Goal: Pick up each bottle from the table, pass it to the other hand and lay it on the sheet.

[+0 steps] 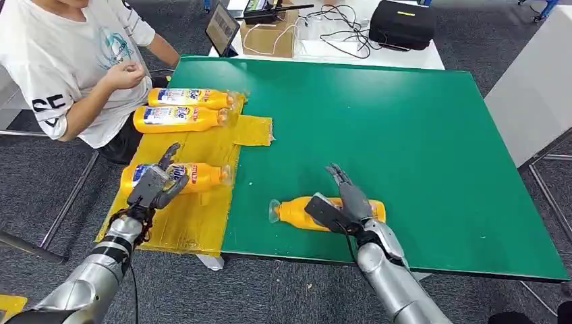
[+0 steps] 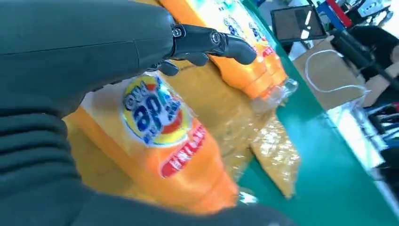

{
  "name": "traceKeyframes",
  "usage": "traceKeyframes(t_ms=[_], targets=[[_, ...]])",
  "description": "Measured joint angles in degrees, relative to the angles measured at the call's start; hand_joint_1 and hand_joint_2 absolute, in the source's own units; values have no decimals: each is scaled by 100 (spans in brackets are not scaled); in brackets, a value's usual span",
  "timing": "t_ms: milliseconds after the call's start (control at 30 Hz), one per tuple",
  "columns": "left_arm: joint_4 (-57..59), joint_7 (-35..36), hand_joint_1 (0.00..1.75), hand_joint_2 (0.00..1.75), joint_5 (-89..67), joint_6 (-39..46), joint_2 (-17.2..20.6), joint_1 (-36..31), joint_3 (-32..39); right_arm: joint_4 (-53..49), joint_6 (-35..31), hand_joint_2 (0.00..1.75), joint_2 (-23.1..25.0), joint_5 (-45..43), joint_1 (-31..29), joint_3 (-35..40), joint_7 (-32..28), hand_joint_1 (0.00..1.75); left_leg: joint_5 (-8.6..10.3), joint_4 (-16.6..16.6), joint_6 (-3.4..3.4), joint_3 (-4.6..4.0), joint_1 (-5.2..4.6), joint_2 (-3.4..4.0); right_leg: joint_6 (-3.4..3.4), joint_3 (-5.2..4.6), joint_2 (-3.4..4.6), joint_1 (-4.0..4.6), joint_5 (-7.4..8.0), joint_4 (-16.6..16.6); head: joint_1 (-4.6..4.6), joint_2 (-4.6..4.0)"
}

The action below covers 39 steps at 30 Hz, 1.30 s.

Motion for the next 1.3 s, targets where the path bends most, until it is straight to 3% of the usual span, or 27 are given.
traceKeyframes(t_ms=[267,867,900,933,967,1300], targets=[[-103,0,0,175,92,-114,-118,-5,96,-247,68,175,-136,83,129,11,94,0,0,0,0,1,0,3,1,0,0,0,1,0,-2,0],[-319,-2,0,175,553,-776,-435,-86,194,-643,1043,175,-724,713,268,46,794,0,0,1,1,3,-2,-3,1,6,-1,-1,1,-5,-4,0],[-337,-2,0,175,562,-806,-462,-86,194,-680,1120,175,-796,759,269,52,855,10,0,2,2,3,-2,-3,1,7,-1,-1,1,-6,0,2],[-354,0,0,175,577,-852,-490,-86,194,-717,1198,175,-867,804,269,59,916,152,0,2,2,4,-2,-3,2,9,-1,-2,1,-7,-2,2],[-367,7,0,175,590,-879,-514,-86,194,-746,1266,175,-932,844,269,59,964,173,-1,2,2,5,-2,-4,3,11,-1,-2,2,-9,-2,0],[-555,68,0,175,588,-1068,-759,-70,184,-781,1786,175,-1447,918,226,177,1091,175,-2,3,4,6,-4,-9,4,15,-4,-2,2,-9,-2,2]])
